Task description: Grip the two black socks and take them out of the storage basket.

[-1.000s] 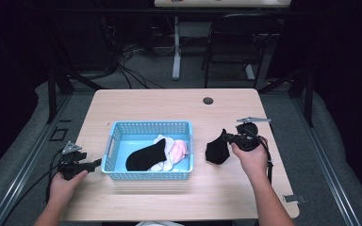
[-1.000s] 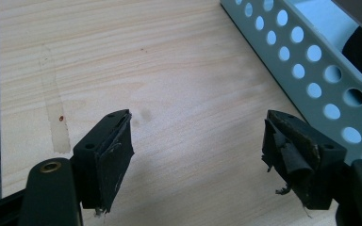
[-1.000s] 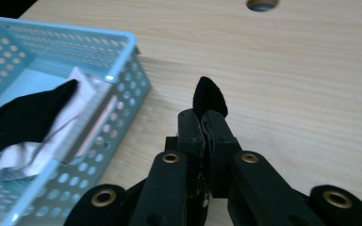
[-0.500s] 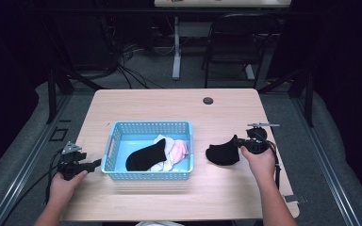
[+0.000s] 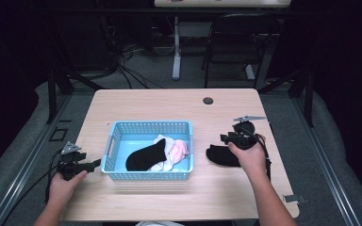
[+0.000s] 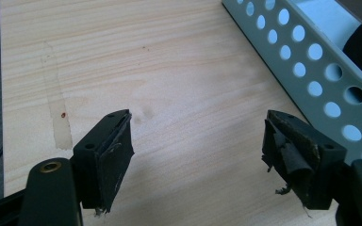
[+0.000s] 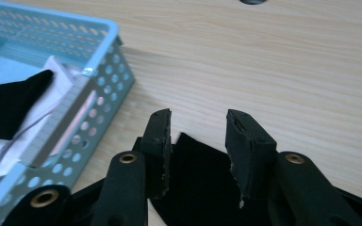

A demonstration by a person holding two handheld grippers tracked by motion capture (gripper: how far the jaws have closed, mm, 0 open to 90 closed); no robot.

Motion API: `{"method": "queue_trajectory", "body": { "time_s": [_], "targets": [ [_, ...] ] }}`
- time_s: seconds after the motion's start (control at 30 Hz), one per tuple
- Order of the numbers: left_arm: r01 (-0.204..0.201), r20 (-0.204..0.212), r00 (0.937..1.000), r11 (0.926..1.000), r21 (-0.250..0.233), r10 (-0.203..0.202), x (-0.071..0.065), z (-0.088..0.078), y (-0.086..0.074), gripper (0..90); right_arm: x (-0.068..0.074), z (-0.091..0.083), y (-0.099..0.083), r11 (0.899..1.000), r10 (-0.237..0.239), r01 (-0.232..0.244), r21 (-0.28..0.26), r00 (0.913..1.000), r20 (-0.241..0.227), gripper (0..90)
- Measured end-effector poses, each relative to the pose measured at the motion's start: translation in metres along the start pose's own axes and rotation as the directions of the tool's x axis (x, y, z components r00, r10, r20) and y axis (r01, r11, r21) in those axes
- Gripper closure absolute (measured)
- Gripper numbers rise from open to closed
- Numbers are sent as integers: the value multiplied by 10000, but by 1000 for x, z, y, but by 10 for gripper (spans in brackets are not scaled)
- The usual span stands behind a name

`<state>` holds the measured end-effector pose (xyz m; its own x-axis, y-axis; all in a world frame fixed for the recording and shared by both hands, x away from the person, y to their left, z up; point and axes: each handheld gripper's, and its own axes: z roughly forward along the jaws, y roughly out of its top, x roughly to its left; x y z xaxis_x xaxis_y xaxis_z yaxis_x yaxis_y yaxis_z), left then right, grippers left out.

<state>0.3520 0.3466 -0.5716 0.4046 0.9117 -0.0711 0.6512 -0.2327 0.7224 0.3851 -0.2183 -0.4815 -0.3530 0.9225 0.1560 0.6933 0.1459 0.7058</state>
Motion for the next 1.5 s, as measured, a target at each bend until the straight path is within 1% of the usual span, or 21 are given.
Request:
{"method": "queue_trajectory", "body": {
  "time_s": [0.1, 0.13, 0.3, 0.43, 0.5, 0.57, 0.67, 0.8, 0.93, 1.0, 1.03, 1.1, 1.13, 1.17, 1.2, 1.33, 1.37, 1.4, 1.5],
  "targets": [
    [76, -5, 10000, 9999, -66, -76, 0, -2, -1, 248, 13, 4, 6, 9996, -286, 287, 62, 9994, -186, 612],
    [64, -10, 10000, 10000, -75, -64, 1, -2, -1, 248, 20, 5, 9, 9991, -417, 419, 69, 9988, -261, 612],
    [87, -18, 10000, 9999, -89, -87, 1, -2, -2, 248, 44, 13, 20, 9949, -973, 987, 188, 9932, -642, 614],
    [121, -28, 9999, 9999, -102, -122, 1, -3, -2, 248, 65, 20, 28, 9908, -1290, 1325, 273, 9862, -1041, 614],
    [104, -44, 9999, 9999, -88, -104, 1, -4, -2, 248, 74, 24, 31, 9883, -1435, 1484, 345, 9827, -1169, 615],
    [117, -42, 9999, 9999, -115, -118, 2, -4, -2, 248, 86, 29, 34, 9842, -1648, 1718, 429, 9773, -1333, 615],
    [107, -48, 9999, 9999, -100, -108, 1, -4, -2, 248, 98, 37, 35, 9835, -1655, 1750, 452, 9725, -1639, 614],
    [95, -25, 10000, 9999, -98, -95, 1, -5, -3, 248, 116, 51, 35, 9749, -1927, 2089, 767, 9648, -1788, 614],
    [110, -30, 9999, 9999, -114, -110, 1, -6, -3, 248, 129, 62, 35, 9670, -2123, 2344, 999, 9580, -1926, 613],
    [121, -51, 9999, 9998, -144, -122, 1, -6, -3, 248, 134, 68, 35, 9651, -2164, 2400, 1052, 9563, -1966, 613],
    [126, -43, 9999, 9998, -149, -126, 2, -5, -3, 248, 136, 70, 35, 9652, -2109, 2360, 1127, 9572, -1983, 612],
    [120, -45, 9999, 9999, -95, -120, 2, -4, -2, 247, 141, 76, 36, 9631, -2126, 2403, 1216, 9555, -2047, 612],
    [126, -37, 9999, 9999, -90, -126, 3, -4, -2, 248, 143, 79, 36, 9612, -2164, 2458, 1251, 9533, -2107, 611],
    [126, -18, 9999, 9999, -91, -126, 3, -3, -2, 248, 146, 82, 35, 9631, -2075, 2369, 1280, 9559, -2077, 610],
    [129, -22, 9999, 9999, -102, -130, 3, -4, -1, 247, 149, 86, 36, 9589, -2163, 2483, 1372, 9528, -2131, 608],
    [100, -10, 9999, 9998, -153, -100, 1, -5, -1, 248, 157, 96, 34, 9529, -2199, 2570, 1610, 9511, -2170, 595],
    [80, -18, 10000, 9998, -165, -80, 1, -4, -1, 248, 160, 98, 34, 9501, -2200, 2589, 1739, 9516, -2147, 592],
    [68, -20, 10000, 9998, -163, -69, 1, -4, -1, 248, 162, 101, 33, 9461, -2232, 2648, 1863, 9503, -2173, 589],
    [109, 0, 9999, 9998, -166, -109, 2, -4, -1, 248, 167, 107, 31, 9400, -2232, 2694, 2096, 9497, -2196, 578]
  ]
}}
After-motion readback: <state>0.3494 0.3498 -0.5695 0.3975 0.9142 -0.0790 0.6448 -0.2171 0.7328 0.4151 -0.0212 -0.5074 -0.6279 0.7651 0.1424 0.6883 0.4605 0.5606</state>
